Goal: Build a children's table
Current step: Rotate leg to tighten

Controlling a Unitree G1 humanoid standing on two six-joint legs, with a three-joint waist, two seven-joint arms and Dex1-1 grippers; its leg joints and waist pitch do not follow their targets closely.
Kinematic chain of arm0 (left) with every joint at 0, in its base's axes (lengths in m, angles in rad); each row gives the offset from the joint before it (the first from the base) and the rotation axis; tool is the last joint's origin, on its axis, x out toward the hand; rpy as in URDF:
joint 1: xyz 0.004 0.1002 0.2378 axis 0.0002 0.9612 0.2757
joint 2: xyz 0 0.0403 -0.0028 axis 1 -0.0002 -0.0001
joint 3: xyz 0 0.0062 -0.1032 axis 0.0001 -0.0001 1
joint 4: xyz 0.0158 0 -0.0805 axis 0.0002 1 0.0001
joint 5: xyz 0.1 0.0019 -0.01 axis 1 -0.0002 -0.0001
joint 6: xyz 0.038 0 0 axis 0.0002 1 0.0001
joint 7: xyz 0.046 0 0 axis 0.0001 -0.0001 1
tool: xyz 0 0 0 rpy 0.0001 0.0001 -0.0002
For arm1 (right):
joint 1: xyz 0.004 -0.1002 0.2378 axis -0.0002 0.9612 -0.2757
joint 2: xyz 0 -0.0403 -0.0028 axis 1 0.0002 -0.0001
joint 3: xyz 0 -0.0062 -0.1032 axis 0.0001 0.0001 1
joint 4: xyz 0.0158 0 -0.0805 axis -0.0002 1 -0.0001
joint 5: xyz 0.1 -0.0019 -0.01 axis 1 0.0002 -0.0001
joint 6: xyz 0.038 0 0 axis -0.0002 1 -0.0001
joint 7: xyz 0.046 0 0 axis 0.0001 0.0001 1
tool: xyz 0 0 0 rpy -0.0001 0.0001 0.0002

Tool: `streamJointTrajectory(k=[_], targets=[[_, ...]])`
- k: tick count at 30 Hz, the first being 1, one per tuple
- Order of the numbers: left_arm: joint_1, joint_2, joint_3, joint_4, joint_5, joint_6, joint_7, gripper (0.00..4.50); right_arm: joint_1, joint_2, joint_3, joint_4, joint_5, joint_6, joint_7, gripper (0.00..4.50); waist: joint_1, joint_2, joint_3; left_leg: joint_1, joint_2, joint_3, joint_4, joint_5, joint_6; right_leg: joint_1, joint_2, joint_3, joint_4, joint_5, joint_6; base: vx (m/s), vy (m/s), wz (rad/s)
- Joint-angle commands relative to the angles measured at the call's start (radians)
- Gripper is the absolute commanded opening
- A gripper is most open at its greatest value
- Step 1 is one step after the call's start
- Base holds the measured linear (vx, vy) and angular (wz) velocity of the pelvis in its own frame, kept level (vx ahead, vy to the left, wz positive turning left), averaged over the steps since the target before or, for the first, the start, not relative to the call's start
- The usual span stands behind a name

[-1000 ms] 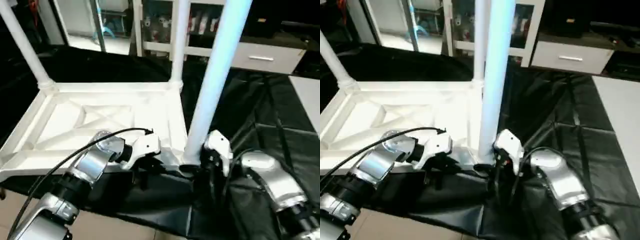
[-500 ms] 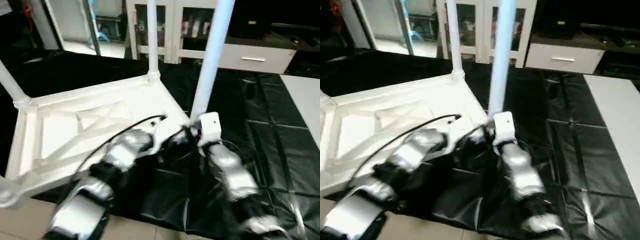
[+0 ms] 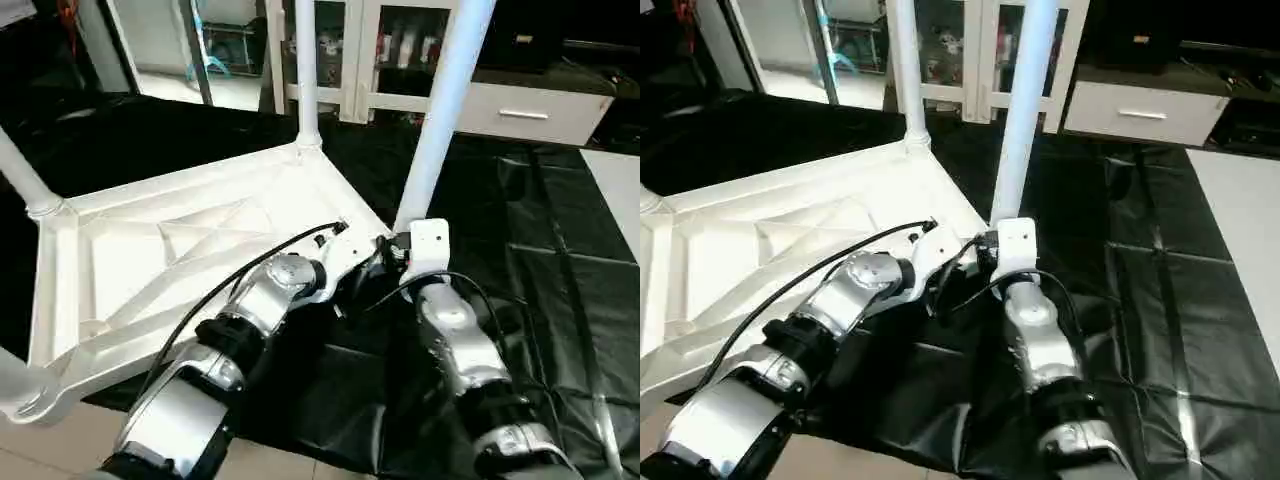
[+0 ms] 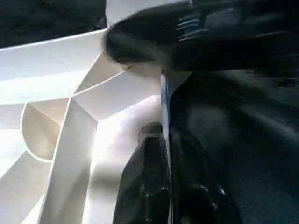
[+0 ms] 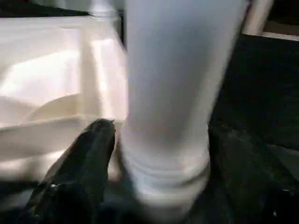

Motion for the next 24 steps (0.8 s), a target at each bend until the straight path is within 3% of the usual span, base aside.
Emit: streamJointTrajectory(k=[1, 2, 5, 9, 10, 11, 13, 18, 24], targets=[[0.050, 0.036, 0.011, 0.015, 0.003, -0.008, -0.011, 0.00, 0.001, -0.033, 0.003, -0.048, 0.056, 0.038, 0.123, 3.82, 0.005, -0.021, -0.052, -0.015, 0.038, -0.014, -0.074, -0.143, 0.119, 0.060, -0.047, 0.028, -0.066, -0.159, -0.227, 0.000, 0.000, 0.00], [0.058, 0.046, 0.001, 0.005, 0.004, -0.005, -0.042, 0.00, 0.008, -0.053, 0.015, -0.071, 0.077, 0.063, 0.192, 3.82, 0.002, -0.018, -0.050, -0.011, 0.038, -0.013, -0.074, -0.162, 0.120, 0.056, -0.046, 0.028, -0.069, -0.175, -0.238, 0.000, 0.000, 0.00], [0.082, 0.076, -0.032, -0.034, 0.004, -0.002, -0.143, 0.00, 0.034, -0.134, 0.050, -0.143, 0.114, 0.103, 0.362, 4.08, 0.005, -0.018, -0.051, -0.010, 0.042, -0.012, -0.072, -0.156, 0.127, 0.055, -0.048, 0.030, -0.067, -0.157, -0.253, 0.000, 0.000, 0.00], [0.114, 0.119, -0.074, -0.096, -0.005, 0.001, -0.276, 0.00, 0.072, -0.257, 0.084, -0.231, 0.163, 0.134, 0.566, 4.08, 0.011, -0.020, -0.048, -0.006, 0.046, -0.010, -0.072, -0.162, 0.134, 0.054, -0.045, 0.030, -0.067, -0.148, -0.270, 0.000, 0.000, 0.00], [0.130, 0.143, -0.096, -0.132, -0.010, 0.008, -0.338, 0.00, 0.091, -0.317, 0.104, -0.264, 0.167, 0.132, 0.663, 4.08, 0.016, -0.018, -0.049, -0.006, 0.049, -0.011, -0.073, -0.163, 0.129, 0.056, -0.048, 0.030, -0.064, -0.149, -0.271, 0.000, 0.000, 0.00], [0.138, 0.157, -0.109, -0.151, -0.011, 0.017, -0.371, 0.00, 0.099, -0.344, 0.112, -0.276, 0.166, 0.127, 0.704, 4.08, 0.018, -0.010, -0.047, -0.006, 0.051, -0.011, -0.075, -0.175, 0.123, 0.055, -0.047, 0.031, -0.068, -0.151, -0.269, 0.000, 0.000, 0.00], [0.153, 0.185, -0.133, -0.191, -0.014, 0.029, -0.443, 0.00, 0.107, -0.389, 0.122, -0.296, 0.174, 0.131, 0.779, 4.08, 0.020, -0.009, -0.046, -0.003, 0.051, -0.011, -0.078, -0.194, 0.113, 0.053, -0.047, 0.032, -0.067, -0.164, -0.274, 0.000, 0.000, 0.00], [0.188, 0.239, -0.177, -0.299, -0.046, 0.065, -0.601, 0.00, 0.114, -0.483, 0.167, -0.334, 0.183, 0.169, 0.924, 4.08, 0.023, -0.012, -0.046, -0.003, 0.052, -0.011, -0.078, -0.185, 0.106, 0.053, -0.049, 0.032, -0.065, -0.160, -0.284, 0.000, 0.000, 0.00], [0.212, 0.271, -0.195, -0.385, -0.055, 0.111, -0.667, 0.00, 0.114, -0.523, 0.206, -0.354, 0.166, 0.196, 1.000, 4.08, 0.033, -0.013, -0.042, 0.001, 0.054, -0.011, -0.082, -0.202, 0.086, 0.050, -0.049, 0.033, -0.068, -0.208, -0.272, 0.000, 0.000, 0.00]])
